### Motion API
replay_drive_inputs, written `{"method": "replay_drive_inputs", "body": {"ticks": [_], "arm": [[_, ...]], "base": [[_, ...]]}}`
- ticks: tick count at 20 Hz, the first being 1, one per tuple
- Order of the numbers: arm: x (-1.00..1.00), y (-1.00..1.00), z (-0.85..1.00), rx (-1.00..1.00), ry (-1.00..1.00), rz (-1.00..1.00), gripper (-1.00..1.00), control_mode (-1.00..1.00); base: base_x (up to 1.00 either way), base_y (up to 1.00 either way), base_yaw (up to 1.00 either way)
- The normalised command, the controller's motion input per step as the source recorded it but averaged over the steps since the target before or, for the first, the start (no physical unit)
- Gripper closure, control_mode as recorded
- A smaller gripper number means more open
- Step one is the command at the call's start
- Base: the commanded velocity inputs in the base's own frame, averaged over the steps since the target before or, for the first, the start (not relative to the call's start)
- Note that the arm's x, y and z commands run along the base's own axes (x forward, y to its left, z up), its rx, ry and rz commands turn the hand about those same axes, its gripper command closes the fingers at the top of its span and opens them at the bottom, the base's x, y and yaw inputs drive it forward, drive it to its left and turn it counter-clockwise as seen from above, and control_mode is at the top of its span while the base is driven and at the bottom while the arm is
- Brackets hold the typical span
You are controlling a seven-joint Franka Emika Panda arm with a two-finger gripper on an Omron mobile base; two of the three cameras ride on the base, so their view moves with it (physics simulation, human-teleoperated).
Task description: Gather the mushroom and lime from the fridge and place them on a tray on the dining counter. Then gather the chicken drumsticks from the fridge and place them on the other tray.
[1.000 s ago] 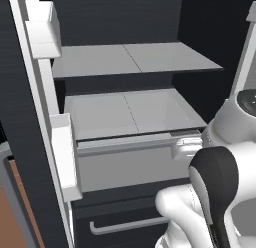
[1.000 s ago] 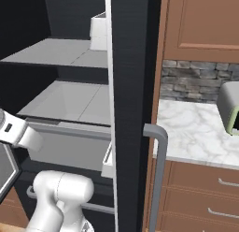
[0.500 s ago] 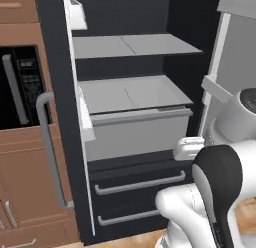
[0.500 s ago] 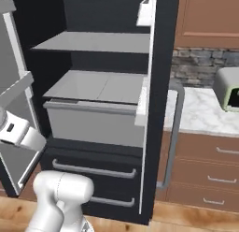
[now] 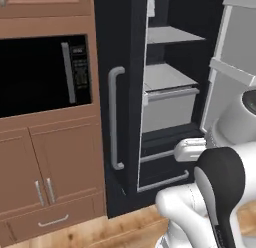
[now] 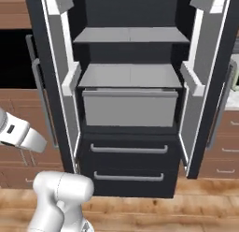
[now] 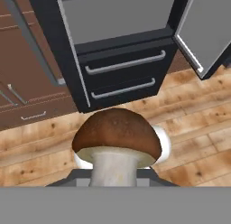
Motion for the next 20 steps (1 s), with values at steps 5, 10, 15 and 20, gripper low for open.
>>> {"method": "replay_drive_inputs", "body": {"ticks": [5, 10, 15, 20], "arm": [[0.00, 0.00, 0.00, 0.00, 0.00, 0.00, 1.00, 1.00], [0.00, 0.00, 0.00, 0.00, 0.00, 0.00, 1.00, 1.00], [0.00, 0.00, 0.00, 0.00, 0.00, 0.00, 1.00, 1.00], [0.00, 0.00, 0.00, 0.00, 0.00, 0.00, 1.00, 1.00]], "base": [[-0.67, 1.00, -0.33], [-0.65, 1.00, -0.34], [-0.82, 0.91, -0.37], [-0.97, 0.73, -0.41]]}}
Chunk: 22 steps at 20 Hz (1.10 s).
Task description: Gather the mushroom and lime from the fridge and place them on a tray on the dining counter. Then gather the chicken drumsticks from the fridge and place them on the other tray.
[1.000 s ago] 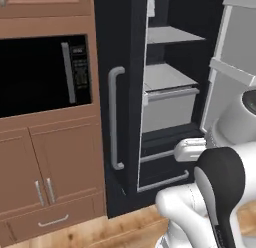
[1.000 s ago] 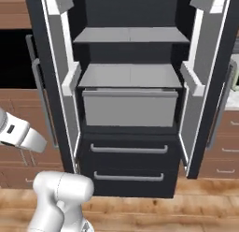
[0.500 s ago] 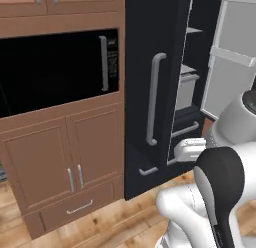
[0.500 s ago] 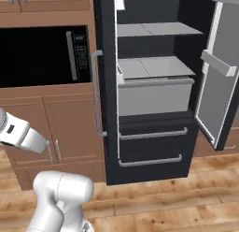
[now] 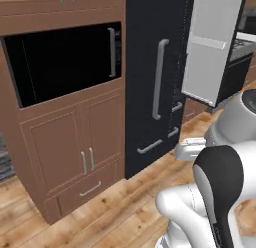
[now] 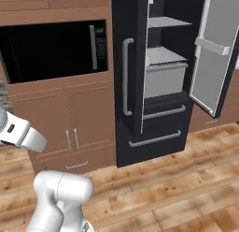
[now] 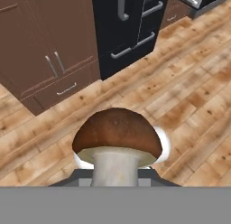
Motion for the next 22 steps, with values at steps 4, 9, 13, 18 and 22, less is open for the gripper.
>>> {"method": "replay_drive_inputs", "body": {"ticks": [4, 9, 13, 18, 22], "arm": [[0.00, 0.00, 0.00, 0.00, 0.00, 0.00, 1.00, 1.00], [0.00, 0.00, 0.00, 0.00, 0.00, 0.00, 1.00, 1.00], [0.00, 0.00, 0.00, 0.00, 0.00, 0.00, 1.00, 1.00], [0.00, 0.00, 0.00, 0.00, 0.00, 0.00, 1.00, 1.00], [0.00, 0.00, 0.00, 0.00, 0.00, 0.00, 1.00, 1.00]], "base": [[-1.00, 0.55, -0.40], [-1.00, 0.08, -0.28], [-1.00, 0.00, -0.29], [-1.00, -0.01, -0.29], [-1.00, -0.16, -0.28]]}}
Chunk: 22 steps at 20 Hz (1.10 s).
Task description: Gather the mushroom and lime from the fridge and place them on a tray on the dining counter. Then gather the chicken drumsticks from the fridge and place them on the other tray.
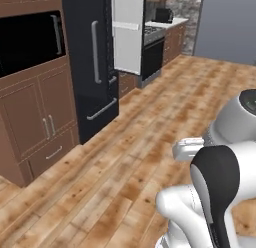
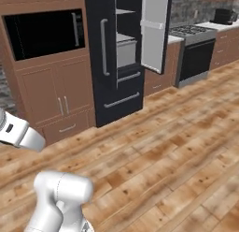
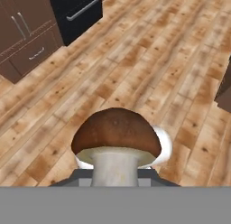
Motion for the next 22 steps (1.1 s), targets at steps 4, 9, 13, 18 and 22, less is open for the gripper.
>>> {"method": "replay_drive_inputs", "body": {"ticks": [4, 9, 13, 18, 22], "arm": [[0.00, 0.00, 0.00, 0.00, 0.00, 0.00, 1.00, 1.00], [0.00, 0.00, 0.00, 0.00, 0.00, 0.00, 1.00, 1.00], [0.00, 0.00, 0.00, 0.00, 0.00, 0.00, 1.00, 1.00], [0.00, 0.00, 0.00, 0.00, 0.00, 0.00, 1.00, 1.00], [0.00, 0.00, 0.00, 0.00, 0.00, 0.00, 1.00, 1.00]], "base": [[-1.00, -0.26, -0.26], [-1.00, -0.53, -0.24], [-1.00, -0.98, -0.17], [-0.91, -1.00, -0.16], [-0.84, -1.00, -0.17]]}}
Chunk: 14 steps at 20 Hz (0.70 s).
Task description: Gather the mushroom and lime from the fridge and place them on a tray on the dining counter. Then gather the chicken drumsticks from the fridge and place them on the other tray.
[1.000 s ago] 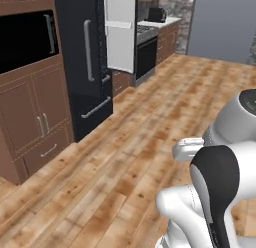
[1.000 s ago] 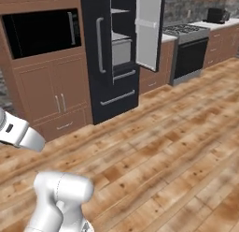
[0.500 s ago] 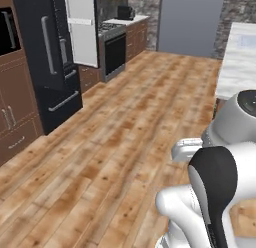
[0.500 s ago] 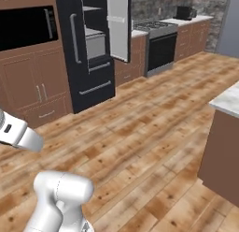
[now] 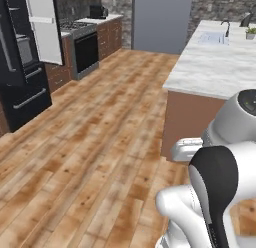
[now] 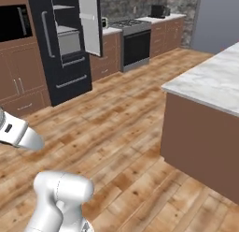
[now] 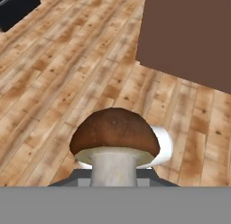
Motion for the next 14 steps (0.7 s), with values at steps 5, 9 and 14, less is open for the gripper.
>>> {"method": "replay_drive_inputs", "body": {"ticks": [5, 9, 14], "arm": [[0.00, 0.00, 0.00, 0.00, 0.00, 0.00, 1.00, 1.00], [0.00, 0.00, 0.00, 0.00, 0.00, 0.00, 1.00, 1.00], [0.00, 0.00, 0.00, 0.00, 0.00, 0.00, 1.00, 1.00]], "base": [[-0.73, -1.00, -0.15], [-0.63, -1.00, -0.14], [-0.56, -1.00, -0.12]]}}
